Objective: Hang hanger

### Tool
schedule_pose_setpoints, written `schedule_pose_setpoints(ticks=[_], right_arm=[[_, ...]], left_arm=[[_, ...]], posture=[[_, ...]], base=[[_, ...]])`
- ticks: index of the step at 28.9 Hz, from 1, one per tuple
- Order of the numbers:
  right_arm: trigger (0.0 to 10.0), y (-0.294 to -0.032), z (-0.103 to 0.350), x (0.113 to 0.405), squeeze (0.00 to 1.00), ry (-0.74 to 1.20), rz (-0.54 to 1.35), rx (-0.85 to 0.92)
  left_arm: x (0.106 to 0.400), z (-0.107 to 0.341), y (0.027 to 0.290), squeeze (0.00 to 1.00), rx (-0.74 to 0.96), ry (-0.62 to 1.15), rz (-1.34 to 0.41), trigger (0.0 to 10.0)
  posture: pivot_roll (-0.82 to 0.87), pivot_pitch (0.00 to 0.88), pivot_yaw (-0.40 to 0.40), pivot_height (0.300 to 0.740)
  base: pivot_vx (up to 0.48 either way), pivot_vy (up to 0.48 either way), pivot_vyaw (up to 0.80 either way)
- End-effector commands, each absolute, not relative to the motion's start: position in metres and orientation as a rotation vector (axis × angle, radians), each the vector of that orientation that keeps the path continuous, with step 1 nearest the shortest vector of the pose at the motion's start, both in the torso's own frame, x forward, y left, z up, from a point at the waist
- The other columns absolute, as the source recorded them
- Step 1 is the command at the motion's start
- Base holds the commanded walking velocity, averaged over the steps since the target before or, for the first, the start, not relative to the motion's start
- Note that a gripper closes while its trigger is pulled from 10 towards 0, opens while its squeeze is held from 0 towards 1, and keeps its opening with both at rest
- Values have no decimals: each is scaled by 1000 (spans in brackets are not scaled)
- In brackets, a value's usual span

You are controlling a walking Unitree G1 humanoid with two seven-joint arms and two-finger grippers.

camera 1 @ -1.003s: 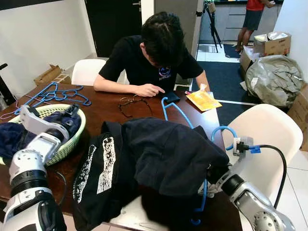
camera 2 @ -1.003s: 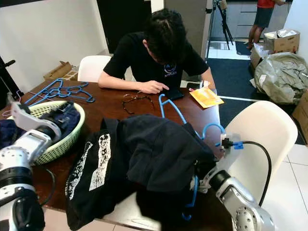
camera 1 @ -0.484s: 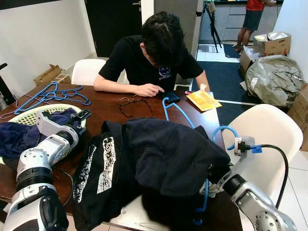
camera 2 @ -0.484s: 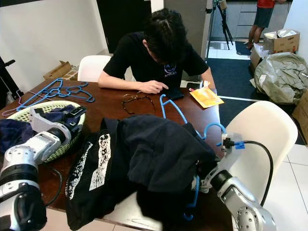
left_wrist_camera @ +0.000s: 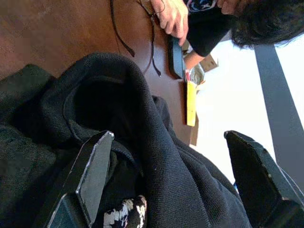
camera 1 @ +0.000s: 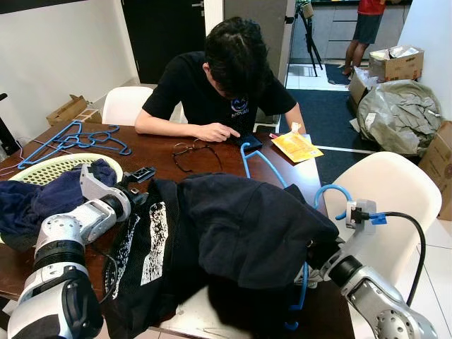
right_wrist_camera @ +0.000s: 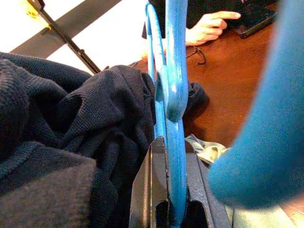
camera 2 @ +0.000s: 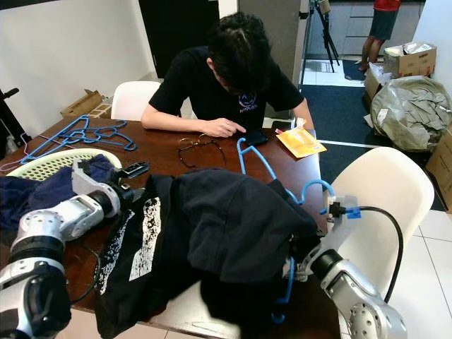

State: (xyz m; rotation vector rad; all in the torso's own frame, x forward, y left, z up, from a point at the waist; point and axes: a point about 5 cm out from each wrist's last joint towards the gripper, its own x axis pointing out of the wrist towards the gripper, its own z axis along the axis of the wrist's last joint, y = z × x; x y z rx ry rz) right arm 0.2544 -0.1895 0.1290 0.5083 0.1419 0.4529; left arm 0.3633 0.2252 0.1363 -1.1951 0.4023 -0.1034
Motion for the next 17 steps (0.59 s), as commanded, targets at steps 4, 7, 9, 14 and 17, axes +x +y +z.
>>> schedule_pose_setpoints(ticks=[4,7,9,14,17], right_arm=[[10000,-190,129,252,0,156,450,494],[10000,-190,129,252,0,156,450,494],[10000,-190,129,252,0,157,449,492],[10000,-192,129,249,0,162,445,482],[10000,-194,129,248,0,164,442,477]], left_arm=[[365,139,232,0,-1164,402,-89,10000],[365,139,232,0,-1164,402,-89,10000],[365,140,234,0,-1161,400,-88,10000],[366,144,232,0,-1136,410,-136,10000],[367,146,229,0,-1124,419,-169,10000]], posture=[[-72,0,29,740],[-72,0,29,740],[-74,0,28,740],[-90,8,27,740],[-94,10,28,740]], base=[[0,0,0],[0,0,0],[0,0,0],[0,0,0],[0,0,0]])
